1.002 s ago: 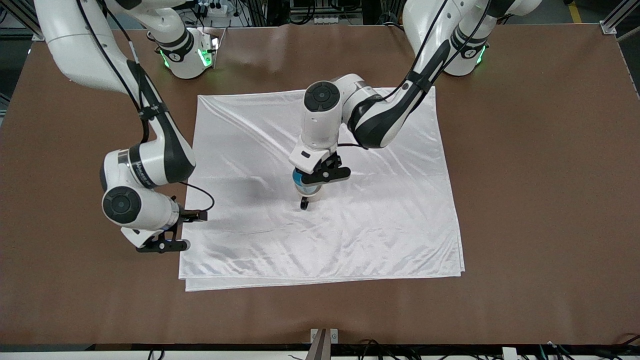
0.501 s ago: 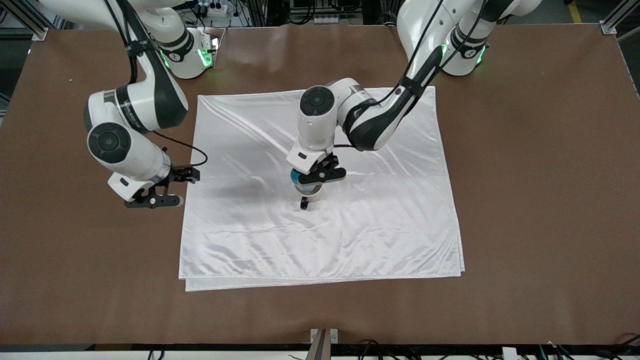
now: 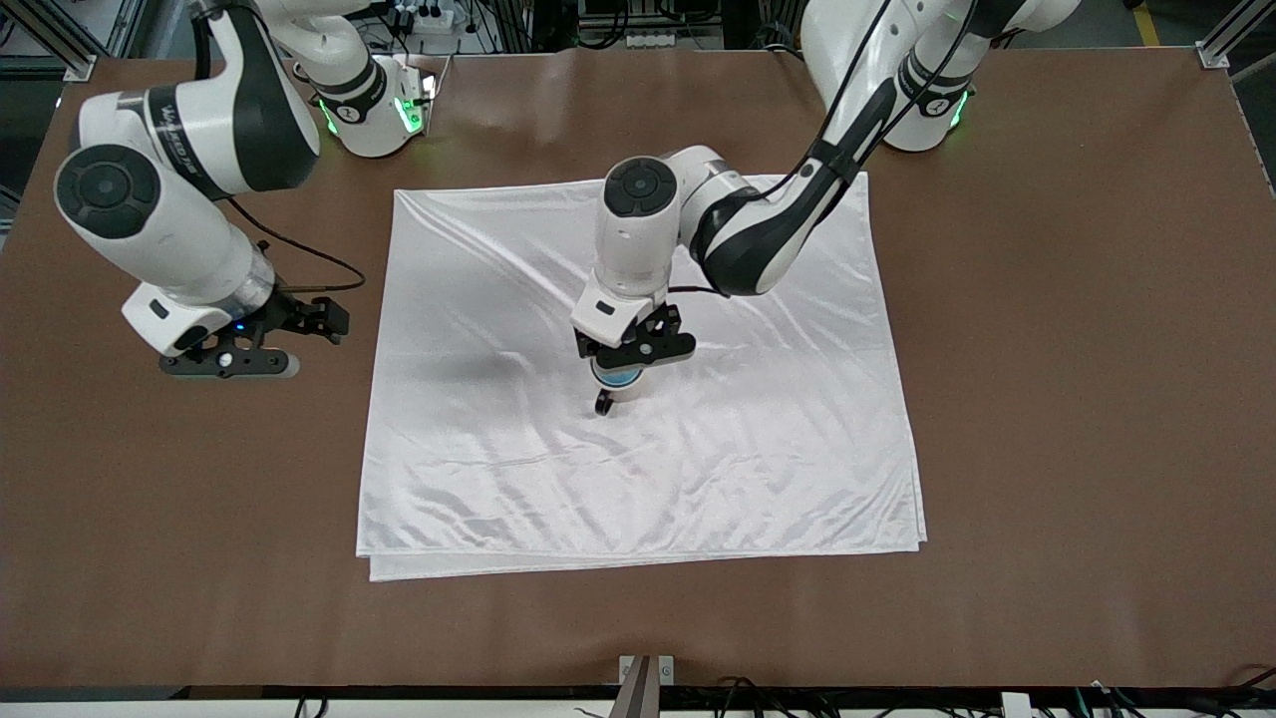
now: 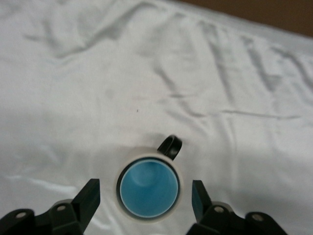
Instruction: Place blue cup into white mug on cloth
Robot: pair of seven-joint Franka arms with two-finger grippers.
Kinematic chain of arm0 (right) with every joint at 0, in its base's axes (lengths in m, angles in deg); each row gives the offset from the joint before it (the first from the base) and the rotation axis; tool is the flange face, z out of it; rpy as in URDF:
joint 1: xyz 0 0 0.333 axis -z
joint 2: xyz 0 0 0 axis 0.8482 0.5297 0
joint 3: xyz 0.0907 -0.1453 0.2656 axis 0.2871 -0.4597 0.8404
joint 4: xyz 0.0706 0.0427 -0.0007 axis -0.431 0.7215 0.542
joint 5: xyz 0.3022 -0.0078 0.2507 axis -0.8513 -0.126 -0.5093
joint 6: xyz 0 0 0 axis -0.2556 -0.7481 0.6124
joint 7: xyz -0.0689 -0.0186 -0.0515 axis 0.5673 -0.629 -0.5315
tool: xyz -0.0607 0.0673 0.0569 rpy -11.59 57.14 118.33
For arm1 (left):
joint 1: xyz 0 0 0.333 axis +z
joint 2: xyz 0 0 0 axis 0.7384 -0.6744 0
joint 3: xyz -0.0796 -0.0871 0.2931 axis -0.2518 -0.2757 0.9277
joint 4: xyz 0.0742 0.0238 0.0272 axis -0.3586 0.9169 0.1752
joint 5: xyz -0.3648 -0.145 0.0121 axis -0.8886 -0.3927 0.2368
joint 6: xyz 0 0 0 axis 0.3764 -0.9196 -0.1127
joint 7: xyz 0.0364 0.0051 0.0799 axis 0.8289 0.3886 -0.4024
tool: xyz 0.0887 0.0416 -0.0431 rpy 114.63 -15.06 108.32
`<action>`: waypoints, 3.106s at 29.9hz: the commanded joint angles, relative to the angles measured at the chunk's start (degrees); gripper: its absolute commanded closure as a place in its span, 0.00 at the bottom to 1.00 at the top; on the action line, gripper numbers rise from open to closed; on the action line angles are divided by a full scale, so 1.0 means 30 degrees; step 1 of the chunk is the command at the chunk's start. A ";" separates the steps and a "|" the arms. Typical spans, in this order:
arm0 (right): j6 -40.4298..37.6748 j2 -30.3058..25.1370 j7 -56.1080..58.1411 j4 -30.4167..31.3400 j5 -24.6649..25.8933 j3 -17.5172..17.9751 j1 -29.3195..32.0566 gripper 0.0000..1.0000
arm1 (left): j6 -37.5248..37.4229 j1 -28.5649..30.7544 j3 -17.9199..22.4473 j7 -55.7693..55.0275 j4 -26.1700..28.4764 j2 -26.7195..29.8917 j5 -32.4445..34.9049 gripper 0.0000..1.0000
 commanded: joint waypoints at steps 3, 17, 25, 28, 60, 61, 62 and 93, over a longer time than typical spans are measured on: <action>-0.3071 -0.0244 0.0481 -0.2658 -0.1152 0.0131 0.0281 0.00 | -0.2280 0.1693 0.0001 -0.0338 0.0606 0.3668 0.0509 0.00; -0.4453 -0.1738 0.0511 -0.3775 -0.1653 -0.0015 0.0633 0.00 | -0.8700 0.4650 0.0001 0.4899 0.0606 0.8504 0.0393 0.00; -0.4629 -0.1680 0.1299 -0.4712 -0.1711 -0.0133 0.1042 0.00 | -1.1453 0.7024 -0.0058 1.0146 0.0606 1.0087 -0.0047 0.00; -0.4600 -0.1621 0.1945 -0.4801 -0.2003 -0.0162 0.1189 0.00 | -1.2157 0.7231 -0.0028 1.0531 0.0606 1.0351 -0.0077 0.00; -0.4307 -0.1562 0.1977 -0.4772 -0.3705 -0.0133 0.1717 0.00 | -1.3419 1.3090 0.0118 1.0998 0.0607 1.1348 -0.3299 0.00; -0.4307 -0.1562 0.2005 -0.4772 -0.3588 -0.0133 0.1717 0.00 | -1.3419 1.3265 0.0147 1.1203 0.0635 1.1348 -0.3299 0.00; -0.4307 -0.1562 0.1976 -0.4772 -0.3442 -0.0133 0.1687 0.00 | -1.3419 1.3499 0.0148 1.1495 0.0636 1.1348 -0.3299 0.00; -0.4395 -0.1533 0.2005 -0.5475 -0.2825 -0.0104 0.1687 0.00 | -1.3419 1.2886 0.4015 1.8735 0.1427 1.1905 -0.4705 0.00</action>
